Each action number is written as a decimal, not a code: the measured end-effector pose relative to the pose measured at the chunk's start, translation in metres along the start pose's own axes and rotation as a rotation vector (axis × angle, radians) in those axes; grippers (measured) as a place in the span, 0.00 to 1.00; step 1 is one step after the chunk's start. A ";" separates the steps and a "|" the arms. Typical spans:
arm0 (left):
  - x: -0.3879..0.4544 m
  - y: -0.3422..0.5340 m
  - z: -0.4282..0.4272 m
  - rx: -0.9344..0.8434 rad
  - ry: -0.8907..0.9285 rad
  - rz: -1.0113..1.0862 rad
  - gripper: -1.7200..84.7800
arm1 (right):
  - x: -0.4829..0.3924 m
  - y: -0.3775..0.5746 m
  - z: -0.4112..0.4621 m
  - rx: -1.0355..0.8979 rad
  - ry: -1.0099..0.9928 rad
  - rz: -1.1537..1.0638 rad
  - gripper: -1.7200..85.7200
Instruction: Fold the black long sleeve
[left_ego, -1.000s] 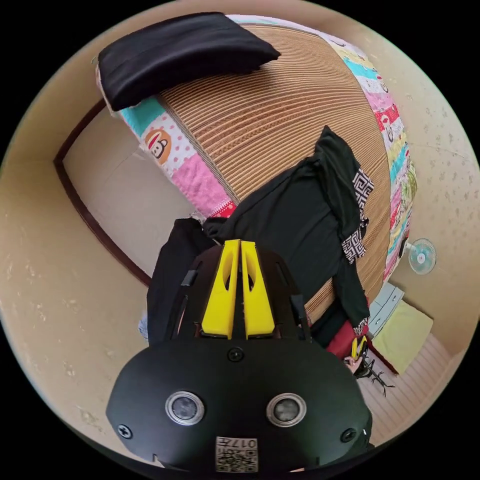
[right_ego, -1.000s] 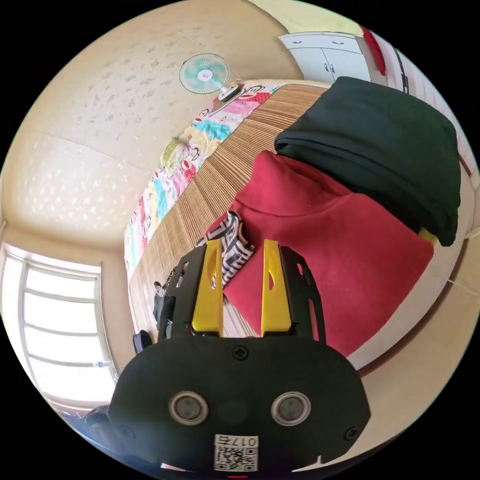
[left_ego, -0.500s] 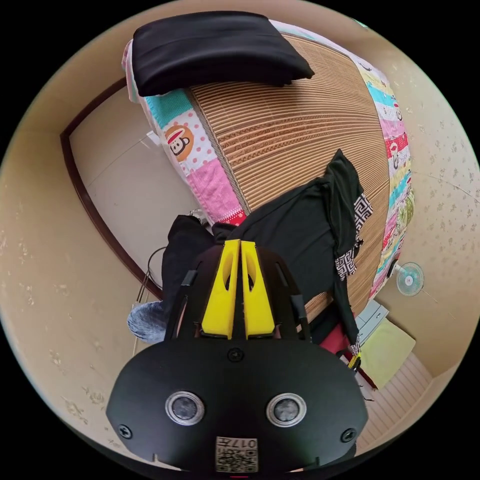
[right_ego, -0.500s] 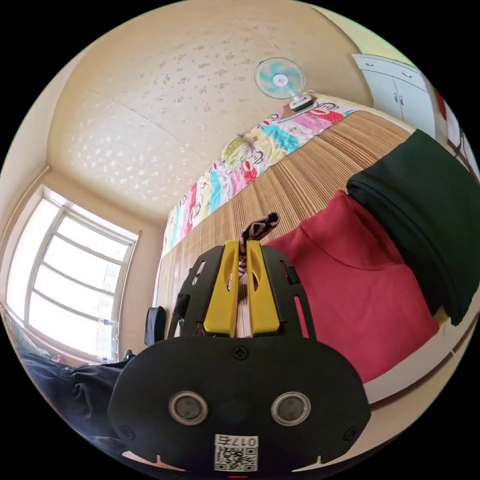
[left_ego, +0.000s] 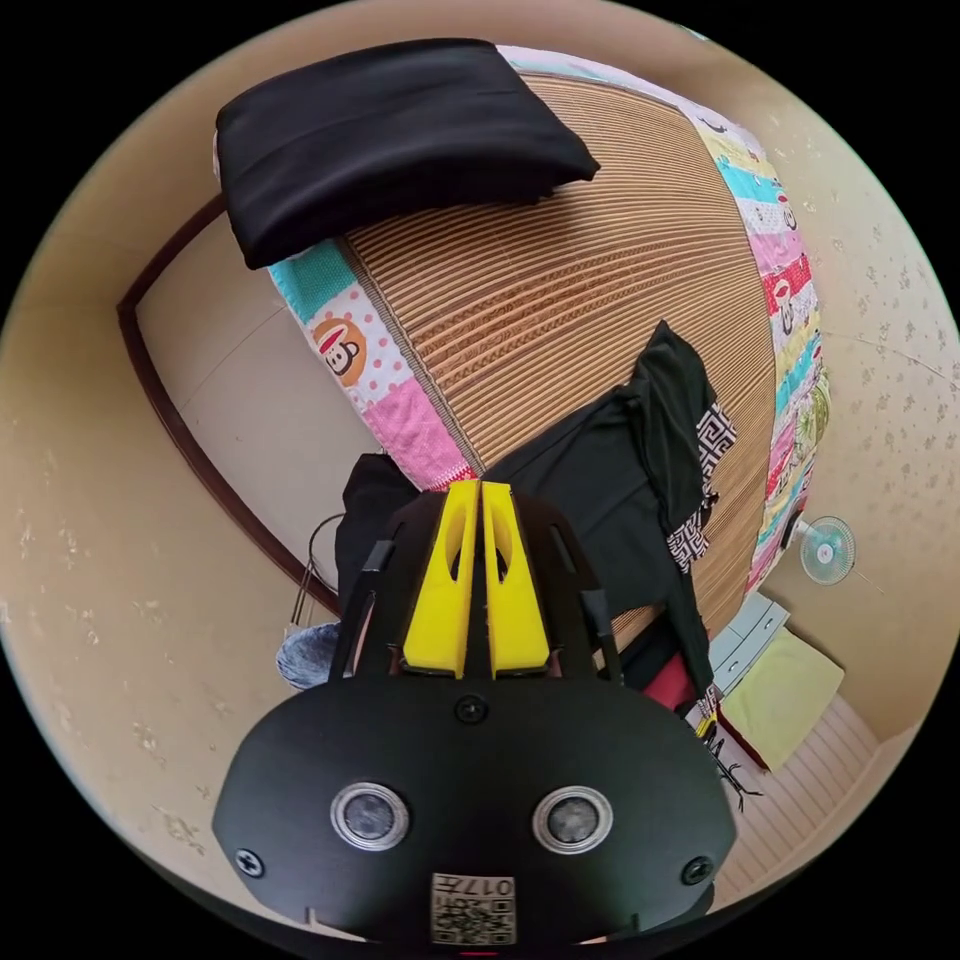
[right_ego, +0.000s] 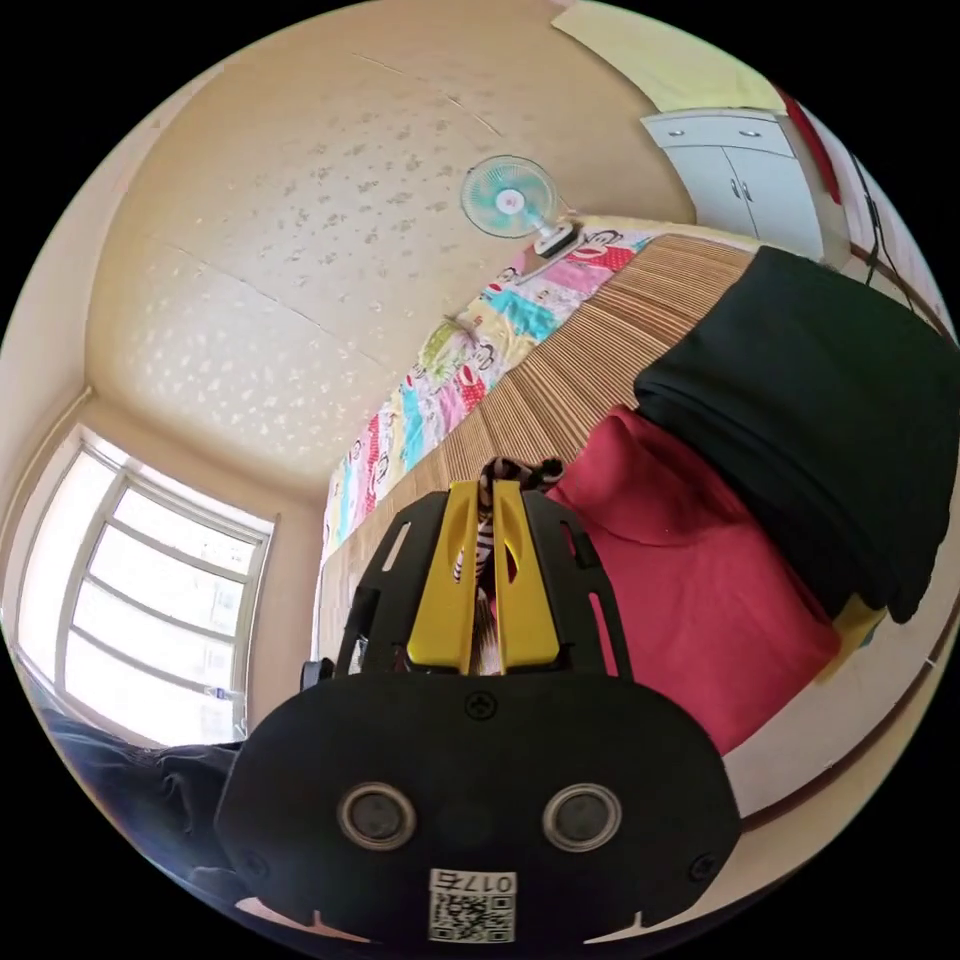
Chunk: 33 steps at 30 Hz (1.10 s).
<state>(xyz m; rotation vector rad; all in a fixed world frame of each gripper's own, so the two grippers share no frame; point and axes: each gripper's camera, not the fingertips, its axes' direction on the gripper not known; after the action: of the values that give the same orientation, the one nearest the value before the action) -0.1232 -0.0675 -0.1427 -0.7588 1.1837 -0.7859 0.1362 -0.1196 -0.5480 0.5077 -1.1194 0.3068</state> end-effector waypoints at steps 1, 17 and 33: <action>0.003 -0.001 0.003 -0.009 -0.003 0.008 0.01 | 0.017 0.004 0.002 0.014 0.014 0.035 0.05; -0.008 -0.011 0.018 -0.062 0.021 -0.022 0.01 | 0.168 0.003 0.020 -0.102 0.199 0.316 0.05; -0.058 -0.058 0.003 -0.085 0.022 -0.059 0.01 | -0.085 0.017 0.239 -0.325 -0.321 -0.257 0.06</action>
<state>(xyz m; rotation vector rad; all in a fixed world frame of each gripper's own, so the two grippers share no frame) -0.1386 -0.0480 -0.0639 -0.8605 1.2254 -0.7988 -0.0927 -0.2308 -0.5399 0.4124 -1.3666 -0.1870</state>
